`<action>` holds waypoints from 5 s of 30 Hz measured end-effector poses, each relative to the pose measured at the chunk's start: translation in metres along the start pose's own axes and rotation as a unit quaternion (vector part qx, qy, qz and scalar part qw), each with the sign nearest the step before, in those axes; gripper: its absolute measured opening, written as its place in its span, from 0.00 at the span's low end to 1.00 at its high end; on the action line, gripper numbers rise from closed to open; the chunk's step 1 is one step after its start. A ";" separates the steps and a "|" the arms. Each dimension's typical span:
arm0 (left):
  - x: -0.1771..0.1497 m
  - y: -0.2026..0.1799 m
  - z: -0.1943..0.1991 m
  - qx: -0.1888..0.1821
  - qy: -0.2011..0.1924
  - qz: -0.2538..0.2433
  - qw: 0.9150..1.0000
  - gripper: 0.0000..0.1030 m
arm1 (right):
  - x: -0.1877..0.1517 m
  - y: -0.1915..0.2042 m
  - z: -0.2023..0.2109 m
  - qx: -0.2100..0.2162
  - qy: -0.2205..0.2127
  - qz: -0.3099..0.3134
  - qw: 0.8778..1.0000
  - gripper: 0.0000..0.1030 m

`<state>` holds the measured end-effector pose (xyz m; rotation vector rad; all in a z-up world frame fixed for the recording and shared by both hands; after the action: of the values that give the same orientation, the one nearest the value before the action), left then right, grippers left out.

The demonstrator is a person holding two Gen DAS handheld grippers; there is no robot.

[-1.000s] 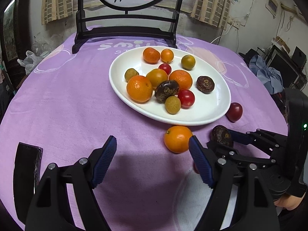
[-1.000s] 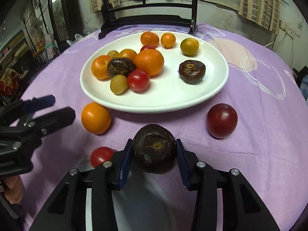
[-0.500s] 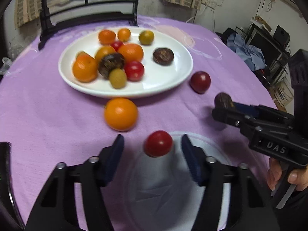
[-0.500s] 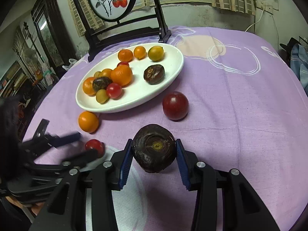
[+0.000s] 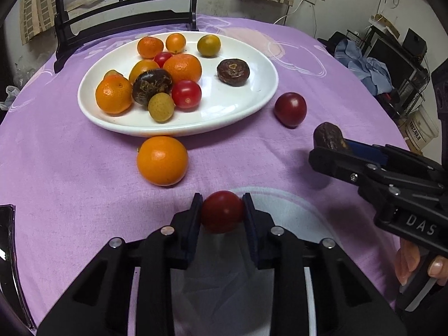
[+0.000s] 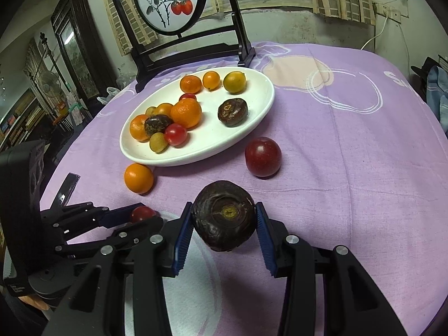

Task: Organize fruits
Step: 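Carry the tomato and dark fruit to the plate and open both tools, then grasp the dark red tomato with the right tool while the left tool grasps the orange, then carry the dark red tomato and orange to the plate and open both tools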

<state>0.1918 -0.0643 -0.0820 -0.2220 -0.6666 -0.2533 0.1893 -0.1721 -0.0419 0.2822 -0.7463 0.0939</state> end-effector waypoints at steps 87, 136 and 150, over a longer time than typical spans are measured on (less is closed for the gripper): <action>0.038 0.096 0.026 0.136 -0.066 0.081 0.985 0.94 | 0.038 -0.029 -0.075 -0.118 0.048 0.022 0.992 0.37; 0.090 0.050 0.041 0.080 -0.079 0.029 0.993 0.38 | 0.056 0.011 -0.010 -0.025 -0.009 0.014 1.000 0.37; 0.142 0.090 -0.014 0.126 -0.057 0.050 0.989 0.38 | 0.094 0.031 -0.079 -0.024 0.012 0.046 0.999 0.37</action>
<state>0.3349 -0.0062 -0.0135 -0.0286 -0.7915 -0.0581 0.3046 -0.1216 -0.0262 0.2009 -0.7373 0.1662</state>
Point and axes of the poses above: each gripper's, at about its wrist camera, not at the fingertips, and z roughly against the way its jaws point, y to its left, x to its top, the point moved 6 cm from there along -z, roughly the way its jaws point, and after that the axes turned 7 degrees about -y, right-handed, at the moved point
